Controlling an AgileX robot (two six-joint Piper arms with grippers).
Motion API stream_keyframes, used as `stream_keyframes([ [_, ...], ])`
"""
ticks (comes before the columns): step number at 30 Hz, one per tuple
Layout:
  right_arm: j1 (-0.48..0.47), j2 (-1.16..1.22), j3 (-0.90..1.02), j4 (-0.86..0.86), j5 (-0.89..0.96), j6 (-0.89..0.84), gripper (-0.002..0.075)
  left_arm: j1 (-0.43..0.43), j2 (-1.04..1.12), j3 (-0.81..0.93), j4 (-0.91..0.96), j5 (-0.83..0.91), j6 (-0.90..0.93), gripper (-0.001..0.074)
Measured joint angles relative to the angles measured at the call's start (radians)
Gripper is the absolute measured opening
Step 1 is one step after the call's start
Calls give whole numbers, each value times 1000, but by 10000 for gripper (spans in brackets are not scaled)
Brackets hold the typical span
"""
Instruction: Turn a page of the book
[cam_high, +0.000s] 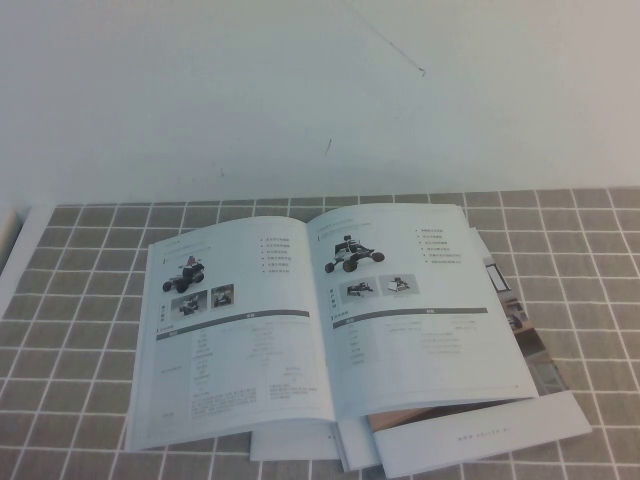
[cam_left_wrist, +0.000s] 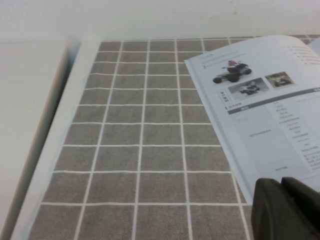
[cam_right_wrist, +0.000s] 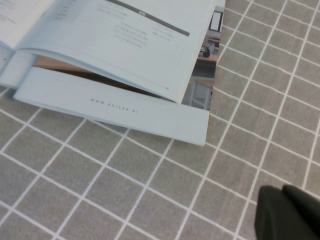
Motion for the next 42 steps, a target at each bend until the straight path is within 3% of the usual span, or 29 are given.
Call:
stream_keyframes([
  [7, 0, 0, 0, 0, 0, 0, 0, -30, 0, 0, 57, 6, -94, -4],
  [36, -2, -10, 16, 0, -13, 0, 0, -30, 0, -2, 66, 9, -96, -4],
  [42, -110, -90, 110, 7, -115, 36, 0, -31, 0, -2, 72, 9, -103, -4],
])
